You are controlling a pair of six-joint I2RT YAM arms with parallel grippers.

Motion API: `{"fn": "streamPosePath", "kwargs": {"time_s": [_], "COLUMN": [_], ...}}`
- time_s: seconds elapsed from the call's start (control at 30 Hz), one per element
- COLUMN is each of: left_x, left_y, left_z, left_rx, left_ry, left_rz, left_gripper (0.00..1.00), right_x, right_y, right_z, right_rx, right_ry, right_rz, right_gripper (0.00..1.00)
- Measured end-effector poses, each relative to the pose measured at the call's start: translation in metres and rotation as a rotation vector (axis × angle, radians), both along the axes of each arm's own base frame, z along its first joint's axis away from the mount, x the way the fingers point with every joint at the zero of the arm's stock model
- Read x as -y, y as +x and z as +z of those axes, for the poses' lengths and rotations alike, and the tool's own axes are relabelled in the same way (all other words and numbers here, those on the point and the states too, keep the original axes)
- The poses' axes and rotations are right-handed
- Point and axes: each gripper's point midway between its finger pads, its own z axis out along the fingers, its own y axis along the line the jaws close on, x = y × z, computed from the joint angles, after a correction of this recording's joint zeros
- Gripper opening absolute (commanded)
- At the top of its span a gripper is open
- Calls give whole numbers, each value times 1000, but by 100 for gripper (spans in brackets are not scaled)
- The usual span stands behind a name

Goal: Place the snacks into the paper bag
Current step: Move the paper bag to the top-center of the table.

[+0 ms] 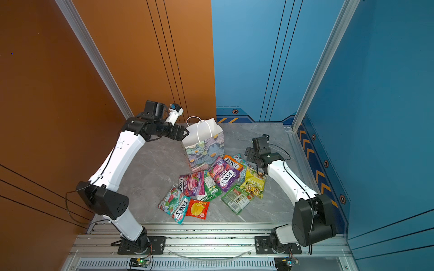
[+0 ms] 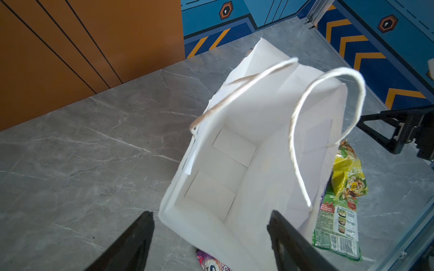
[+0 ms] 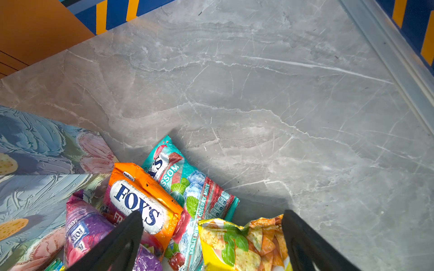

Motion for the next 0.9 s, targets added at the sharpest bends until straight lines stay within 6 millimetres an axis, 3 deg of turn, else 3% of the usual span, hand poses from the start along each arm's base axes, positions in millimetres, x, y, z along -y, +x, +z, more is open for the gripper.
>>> {"fn": "streamPosePath", "kwargs": {"time_s": [0.23,0.47,0.9], "left_x": [4,12,3], "left_y": [20,33,43], "left_z": [-8,-30,-37], "left_rx": [-10,-56,-67], "left_ry": [33,65,106], "left_rz": [3,-4,51], "left_gripper": [77,70,35], "right_x": [-1,-5,-8], "right_y": [0,0,0], "right_z": [-2,-5,-8], "right_rx": [-6,-17,-26], "right_ry": [3,15,23], "right_rz": [5,17,28], "right_gripper": [93,92,90]}}
